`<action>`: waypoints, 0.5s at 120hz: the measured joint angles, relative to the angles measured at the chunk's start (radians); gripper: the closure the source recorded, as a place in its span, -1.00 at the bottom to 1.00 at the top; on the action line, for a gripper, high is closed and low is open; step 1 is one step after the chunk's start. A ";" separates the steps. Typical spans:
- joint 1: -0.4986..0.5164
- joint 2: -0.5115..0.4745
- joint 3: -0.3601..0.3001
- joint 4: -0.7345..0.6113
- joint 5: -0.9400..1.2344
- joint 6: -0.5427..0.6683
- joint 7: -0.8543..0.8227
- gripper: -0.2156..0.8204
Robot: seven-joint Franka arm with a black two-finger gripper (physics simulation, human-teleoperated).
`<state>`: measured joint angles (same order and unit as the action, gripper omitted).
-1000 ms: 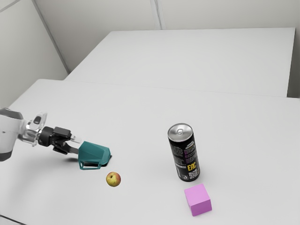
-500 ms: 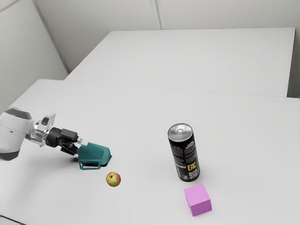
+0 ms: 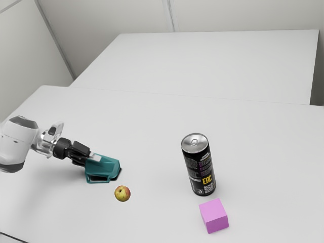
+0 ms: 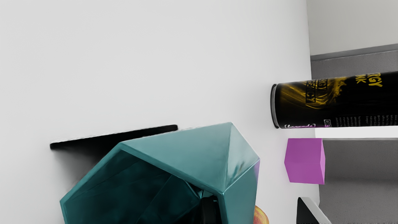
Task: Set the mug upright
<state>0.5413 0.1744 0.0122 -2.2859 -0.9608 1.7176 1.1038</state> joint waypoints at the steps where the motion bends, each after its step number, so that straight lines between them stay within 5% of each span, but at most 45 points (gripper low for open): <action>1: 0.000 0.000 0.000 0.000 0.000 0.000 0.000 0.30; 25: -0.004 -0.004 -0.008 0.000 -0.001 -0.001 -0.002 0.72; 60: -0.005 -0.029 -0.009 0.001 0.001 0.002 -0.009 0.89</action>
<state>0.5367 0.1451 0.0031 -2.2852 -0.9602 1.7191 1.0949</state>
